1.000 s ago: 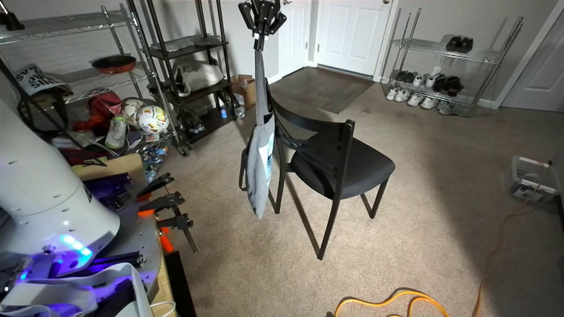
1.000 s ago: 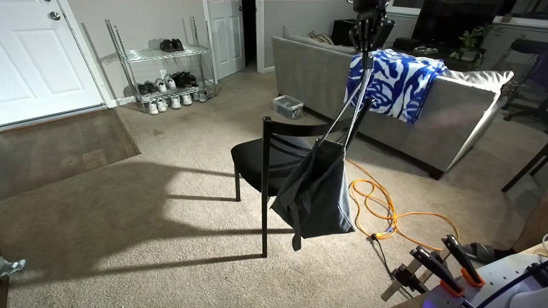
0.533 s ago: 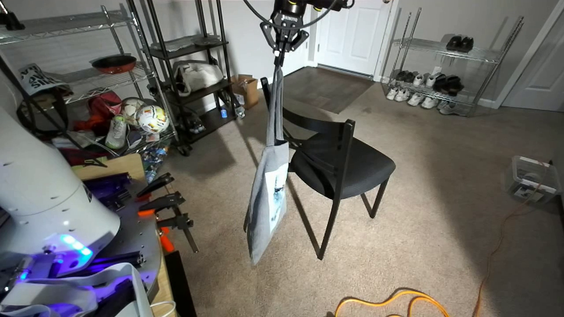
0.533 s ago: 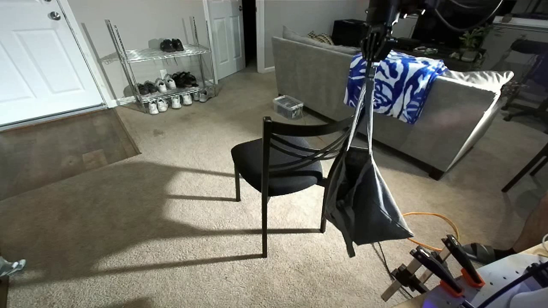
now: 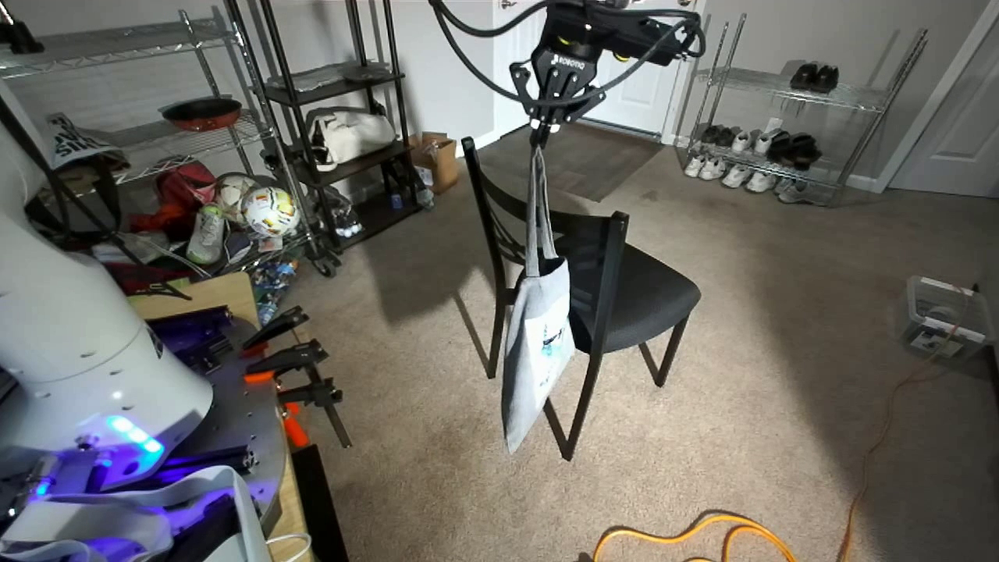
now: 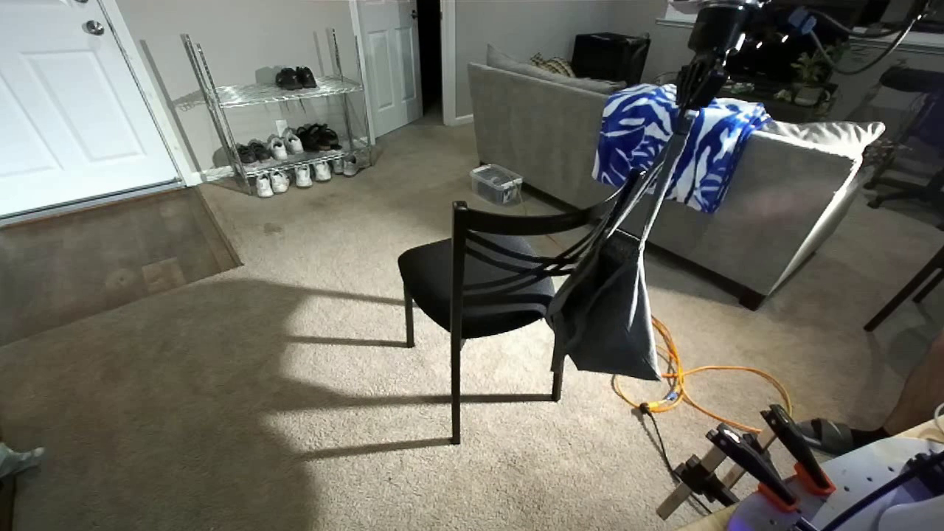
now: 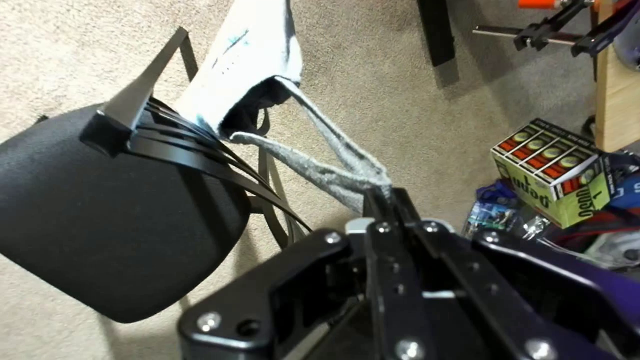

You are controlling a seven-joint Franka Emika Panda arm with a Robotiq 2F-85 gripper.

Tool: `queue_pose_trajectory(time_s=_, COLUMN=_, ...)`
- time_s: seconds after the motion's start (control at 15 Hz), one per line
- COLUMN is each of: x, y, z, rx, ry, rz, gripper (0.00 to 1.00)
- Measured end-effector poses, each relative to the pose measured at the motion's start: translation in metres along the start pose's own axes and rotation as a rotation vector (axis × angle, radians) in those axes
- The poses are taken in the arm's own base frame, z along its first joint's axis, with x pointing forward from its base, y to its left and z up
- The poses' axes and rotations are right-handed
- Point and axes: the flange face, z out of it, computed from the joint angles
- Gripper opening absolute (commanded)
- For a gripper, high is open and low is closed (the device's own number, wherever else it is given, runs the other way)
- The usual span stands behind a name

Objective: Move the grey bag to the right side of the chair

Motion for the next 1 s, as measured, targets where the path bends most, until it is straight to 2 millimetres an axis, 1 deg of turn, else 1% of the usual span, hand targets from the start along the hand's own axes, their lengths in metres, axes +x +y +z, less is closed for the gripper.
queue_pose_trajectory(time_s=0.2, x=-0.031, y=0.016, z=-0.005, rx=-0.004, ry=0.045, rz=0.07, gripper=0.01)
queue_pose_trajectory(time_s=0.33, x=-0.051, y=0.027, z=-0.005, rx=-0.003, ry=0.063, rz=0.11, gripper=0.01)
queue_pose_trajectory(time_s=0.53, x=-0.074, y=0.041, z=-0.004, rx=-0.004, ry=0.074, rz=0.154, gripper=0.01)
queue_pose_trajectory(time_s=0.67, x=-0.083, y=0.048, z=-0.003, rx=-0.007, ry=0.075, rz=0.172, gripper=0.01)
queue_pose_trajectory(time_s=0.8, x=-0.088, y=0.055, z=-0.004, rx=-0.012, ry=0.076, rz=0.186, gripper=0.01)
queue_pose_trajectory(time_s=1.0, x=-0.088, y=0.064, z=-0.011, rx=-0.032, ry=0.079, rz=0.186, gripper=0.01)
